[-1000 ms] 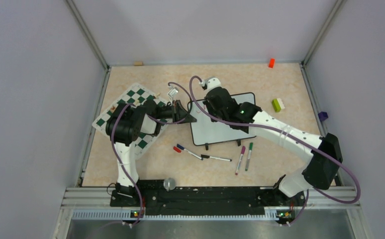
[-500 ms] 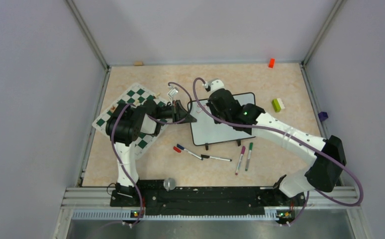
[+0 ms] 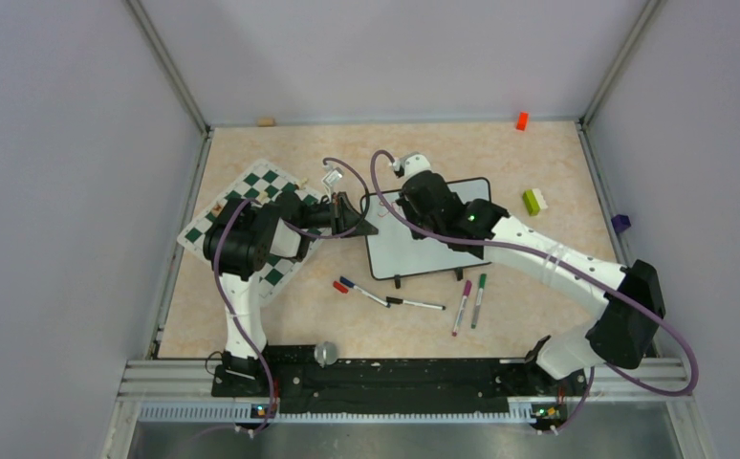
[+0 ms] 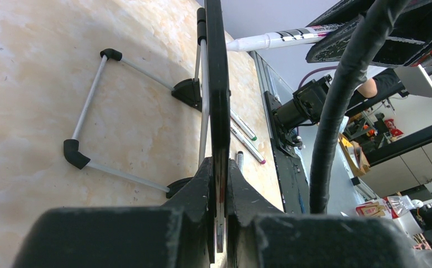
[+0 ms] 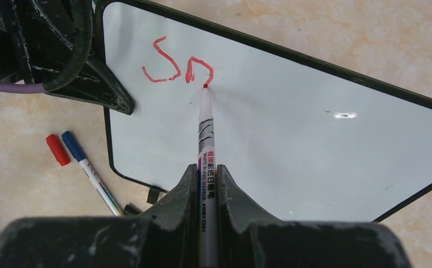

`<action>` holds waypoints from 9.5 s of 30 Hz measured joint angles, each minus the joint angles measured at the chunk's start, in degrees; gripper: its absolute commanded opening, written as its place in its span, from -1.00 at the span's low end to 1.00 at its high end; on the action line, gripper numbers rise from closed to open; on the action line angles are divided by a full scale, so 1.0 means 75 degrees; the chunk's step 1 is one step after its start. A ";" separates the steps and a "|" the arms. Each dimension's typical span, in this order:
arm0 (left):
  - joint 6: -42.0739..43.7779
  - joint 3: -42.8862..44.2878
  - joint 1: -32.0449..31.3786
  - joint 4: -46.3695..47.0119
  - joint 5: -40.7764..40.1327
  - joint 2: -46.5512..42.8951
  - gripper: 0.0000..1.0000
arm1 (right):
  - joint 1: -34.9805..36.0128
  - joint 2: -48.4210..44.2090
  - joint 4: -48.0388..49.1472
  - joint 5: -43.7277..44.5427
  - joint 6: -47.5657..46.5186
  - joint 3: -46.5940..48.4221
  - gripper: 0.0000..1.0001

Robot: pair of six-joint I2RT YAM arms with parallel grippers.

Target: Write a sentence on the whiteboard

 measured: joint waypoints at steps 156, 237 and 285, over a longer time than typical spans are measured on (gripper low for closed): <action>-0.0017 0.0000 0.0000 0.0012 0.0009 0.0003 -1.00 | -0.0895 -0.0568 0.0085 -0.0373 -0.0137 -0.0096 -1.00; -0.0032 0.0000 0.0000 0.0003 0.0032 0.0003 -1.00 | -0.1142 -0.0813 0.0038 -0.0358 -0.0102 -0.0446 -1.00; -0.0023 0.0000 0.0000 0.0017 0.0052 0.0000 -1.00 | -0.1457 -0.1612 -0.0332 -0.0755 0.0020 -0.0816 -1.00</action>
